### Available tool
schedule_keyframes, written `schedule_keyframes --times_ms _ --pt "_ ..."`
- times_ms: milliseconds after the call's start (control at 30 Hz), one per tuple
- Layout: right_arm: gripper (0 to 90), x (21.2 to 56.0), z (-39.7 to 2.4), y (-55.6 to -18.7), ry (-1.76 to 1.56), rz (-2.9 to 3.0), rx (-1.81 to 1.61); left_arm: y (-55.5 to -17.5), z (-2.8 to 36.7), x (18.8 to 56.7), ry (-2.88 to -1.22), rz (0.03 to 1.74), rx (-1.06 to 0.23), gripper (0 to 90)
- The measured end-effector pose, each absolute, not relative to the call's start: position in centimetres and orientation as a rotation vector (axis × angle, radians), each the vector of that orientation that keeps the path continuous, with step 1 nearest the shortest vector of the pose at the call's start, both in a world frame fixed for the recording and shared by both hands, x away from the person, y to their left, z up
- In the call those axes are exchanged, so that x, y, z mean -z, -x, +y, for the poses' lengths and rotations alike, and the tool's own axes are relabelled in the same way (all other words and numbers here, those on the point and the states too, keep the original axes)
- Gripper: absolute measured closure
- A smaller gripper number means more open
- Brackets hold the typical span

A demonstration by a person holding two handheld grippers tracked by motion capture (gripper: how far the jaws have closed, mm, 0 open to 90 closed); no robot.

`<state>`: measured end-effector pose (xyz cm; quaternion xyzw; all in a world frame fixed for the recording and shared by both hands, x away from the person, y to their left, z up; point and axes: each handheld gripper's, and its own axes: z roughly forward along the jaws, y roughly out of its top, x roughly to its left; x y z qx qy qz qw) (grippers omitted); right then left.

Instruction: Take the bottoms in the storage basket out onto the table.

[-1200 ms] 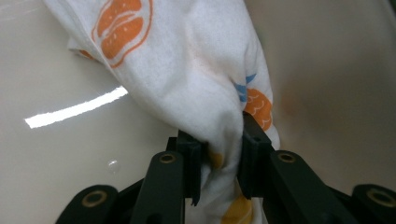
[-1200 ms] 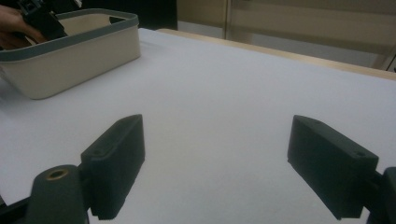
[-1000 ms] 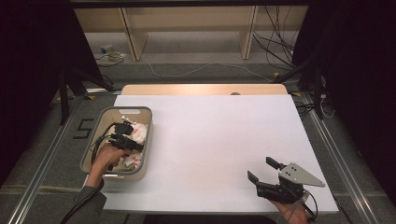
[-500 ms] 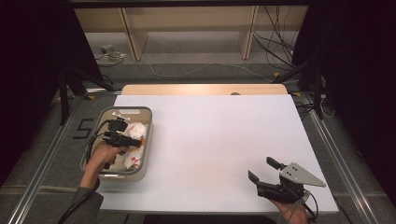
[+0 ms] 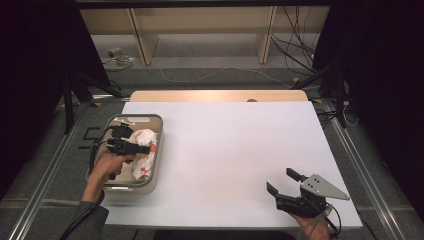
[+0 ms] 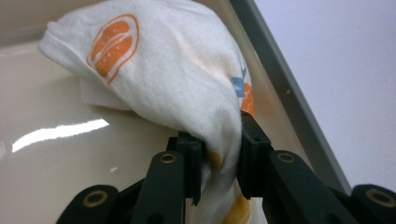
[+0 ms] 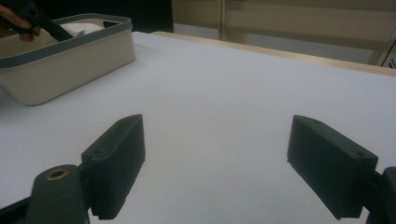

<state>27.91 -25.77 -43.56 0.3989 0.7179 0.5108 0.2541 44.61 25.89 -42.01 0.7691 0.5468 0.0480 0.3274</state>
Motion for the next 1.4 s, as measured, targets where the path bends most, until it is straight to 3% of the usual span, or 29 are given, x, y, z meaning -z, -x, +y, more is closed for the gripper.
schedule_keyframes --times_ms 1400 --pt "19.9 43.5 -25.8 -27.8 -1.075 1.954 -1.373 -43.2 27.2 37.8 -1.875 1.346 -0.199 74.2"
